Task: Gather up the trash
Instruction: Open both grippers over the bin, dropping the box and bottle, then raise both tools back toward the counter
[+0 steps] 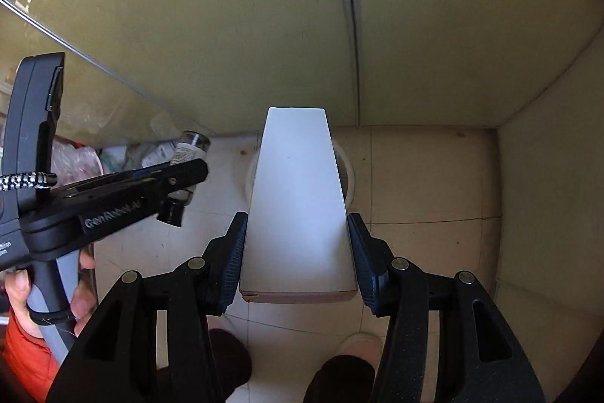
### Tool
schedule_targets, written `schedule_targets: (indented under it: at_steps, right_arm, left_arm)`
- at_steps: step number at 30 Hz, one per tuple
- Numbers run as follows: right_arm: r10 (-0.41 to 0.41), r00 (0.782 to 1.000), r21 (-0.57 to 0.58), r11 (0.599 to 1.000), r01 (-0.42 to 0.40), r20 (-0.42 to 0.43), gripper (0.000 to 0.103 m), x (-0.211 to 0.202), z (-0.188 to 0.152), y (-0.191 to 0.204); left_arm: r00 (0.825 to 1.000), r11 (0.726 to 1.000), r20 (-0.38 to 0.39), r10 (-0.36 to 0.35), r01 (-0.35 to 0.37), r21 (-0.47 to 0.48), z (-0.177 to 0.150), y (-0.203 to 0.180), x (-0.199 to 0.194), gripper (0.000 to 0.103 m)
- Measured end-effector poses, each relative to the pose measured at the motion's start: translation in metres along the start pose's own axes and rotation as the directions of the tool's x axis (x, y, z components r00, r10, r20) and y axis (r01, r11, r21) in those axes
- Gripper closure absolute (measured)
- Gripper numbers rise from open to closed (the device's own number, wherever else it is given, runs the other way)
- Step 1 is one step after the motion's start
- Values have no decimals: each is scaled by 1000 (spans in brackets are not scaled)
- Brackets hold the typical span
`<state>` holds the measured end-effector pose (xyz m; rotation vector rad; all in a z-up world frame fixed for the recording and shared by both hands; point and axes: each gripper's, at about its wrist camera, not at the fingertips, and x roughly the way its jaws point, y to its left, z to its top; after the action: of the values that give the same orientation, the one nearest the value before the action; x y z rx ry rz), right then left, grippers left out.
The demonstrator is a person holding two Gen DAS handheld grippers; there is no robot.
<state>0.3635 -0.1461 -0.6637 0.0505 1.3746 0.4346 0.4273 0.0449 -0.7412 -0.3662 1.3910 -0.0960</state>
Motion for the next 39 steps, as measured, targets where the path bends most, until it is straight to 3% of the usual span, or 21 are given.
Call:
schedule_targets:
  at_steps: [5, 8, 11, 19, 26, 33, 39]
  right_arm:
    - [11, 1000, -20, 1000, -11, 4, 55, 24, 3, -7]
    - [20, 999, -24, 1000, -19, 34, 54, 23, 6, -5]
    - [40, 998, -10, 999, -39, 52, 54, 18, 11, 3]
    - [24, 998, -4, 1000, -24, 61, 54, -23, 21, 9]
    - [17, 997, -1, 1000, -16, 81, 54, -90, 35, 34]
    - [24, 988, -21, 1000, -21, 153, 54, -206, 46, 74]
    - [22, 964, -42, 999, -11, 266, 54, -325, 48, 98]
  left_arm:
    - [998, 998, -5, -61, 61, -21, 5, 9, 21, 76]
    - [998, 998, 1, -57, 57, 3, 8, 10, 22, 73]
    - [999, 1000, 20, -25, 25, 14, 7, 15, 17, 61]
    - [997, 997, 42, 64, -65, 38, 3, 6, -28, 60]
    - [992, 993, 91, 89, -96, 68, 2, -22, -123, 60]
    - [983, 992, 171, 69, -85, 90, 2, -64, -263, 60]
    - [958, 989, 282, 55, -91, 117, -4, -103, -385, 55]
